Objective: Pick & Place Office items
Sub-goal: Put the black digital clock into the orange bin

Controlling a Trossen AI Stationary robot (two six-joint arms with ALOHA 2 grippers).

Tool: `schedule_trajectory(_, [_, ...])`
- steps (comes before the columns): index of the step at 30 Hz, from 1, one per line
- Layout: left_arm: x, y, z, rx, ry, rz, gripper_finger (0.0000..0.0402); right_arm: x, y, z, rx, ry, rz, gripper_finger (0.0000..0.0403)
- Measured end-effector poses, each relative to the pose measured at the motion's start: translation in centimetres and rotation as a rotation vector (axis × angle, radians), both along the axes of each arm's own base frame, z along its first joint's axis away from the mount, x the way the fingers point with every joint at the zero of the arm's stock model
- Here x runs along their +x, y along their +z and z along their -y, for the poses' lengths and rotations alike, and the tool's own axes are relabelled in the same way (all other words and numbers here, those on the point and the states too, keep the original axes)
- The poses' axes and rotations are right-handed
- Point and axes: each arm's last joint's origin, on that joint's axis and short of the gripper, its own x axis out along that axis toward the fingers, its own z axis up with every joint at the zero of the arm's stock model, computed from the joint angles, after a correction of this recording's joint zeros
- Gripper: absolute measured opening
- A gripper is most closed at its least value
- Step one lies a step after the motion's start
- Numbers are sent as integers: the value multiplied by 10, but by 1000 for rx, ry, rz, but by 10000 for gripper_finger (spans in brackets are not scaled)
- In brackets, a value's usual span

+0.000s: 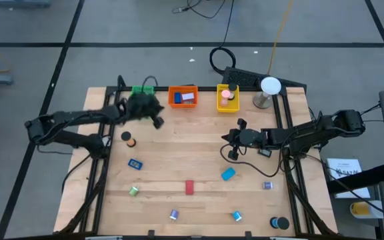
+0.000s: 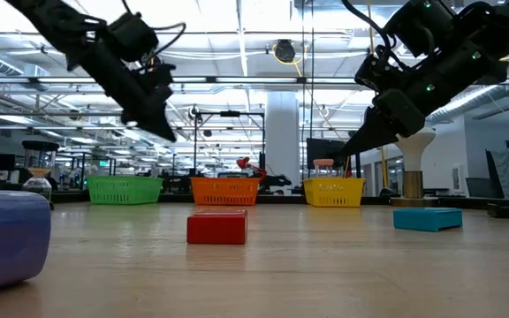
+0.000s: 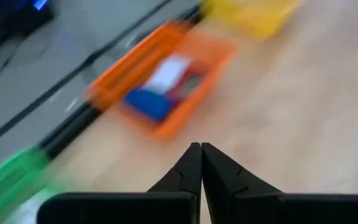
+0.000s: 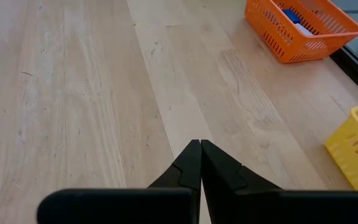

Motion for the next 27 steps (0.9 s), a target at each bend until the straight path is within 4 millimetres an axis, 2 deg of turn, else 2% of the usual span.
schedule_trajectory(5, [12,-22,37,56,-217,255,17,0,0,0,6,-3,7,1])
schedule_trajectory(7, [11,-33,50,59,-307,313,17,0,1,0,6,-3,9,5])
schedule_trajectory(11, [12,-43,68,71,-409,402,17,0,0,-1,46,-26,23,24])
schedule_trajectory(14, [14,-50,75,60,-442,389,17,-2,-2,-7,69,-19,-9,43])
schedule_trajectory(16, [16,-51,78,63,-453,384,17,-7,-1,-11,104,-31,-92,59])
schedule_trajectory(24, [19,-55,79,74,-463,368,17,-34,31,-13,231,-271,-475,136])
schedule_trajectory(27, [19,-55,79,73,-462,368,17,-46,33,-10,272,-329,-610,165])
